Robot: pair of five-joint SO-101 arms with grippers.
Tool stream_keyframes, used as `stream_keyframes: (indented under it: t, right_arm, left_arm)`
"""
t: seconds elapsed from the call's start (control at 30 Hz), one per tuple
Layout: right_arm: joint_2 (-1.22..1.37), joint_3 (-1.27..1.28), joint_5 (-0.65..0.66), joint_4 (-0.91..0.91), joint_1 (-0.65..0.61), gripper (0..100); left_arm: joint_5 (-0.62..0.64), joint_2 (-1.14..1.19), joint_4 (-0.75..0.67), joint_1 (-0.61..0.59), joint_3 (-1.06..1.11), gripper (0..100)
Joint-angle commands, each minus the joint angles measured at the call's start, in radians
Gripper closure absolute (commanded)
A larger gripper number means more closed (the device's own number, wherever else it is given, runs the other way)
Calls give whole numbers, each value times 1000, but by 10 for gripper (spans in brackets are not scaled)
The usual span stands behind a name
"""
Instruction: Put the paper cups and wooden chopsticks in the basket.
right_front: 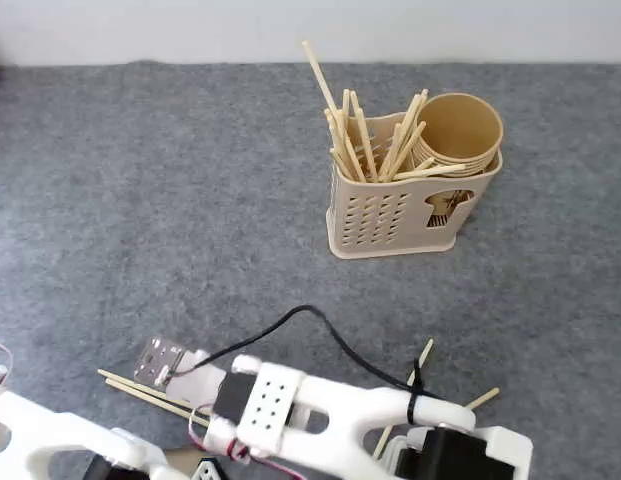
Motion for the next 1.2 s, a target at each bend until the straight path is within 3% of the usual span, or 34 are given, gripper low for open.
stream_keyframes:
  t: [0.0, 1.17]
  right_arm:
    - [48, -41, -18, -44, -33, 783]
    - [203, -31, -17, -82, -25, 783]
  left_arm:
    - [-6, -21, -18, -5, -8, 784]
    - [-8, -21, -18, -5, -7, 784]
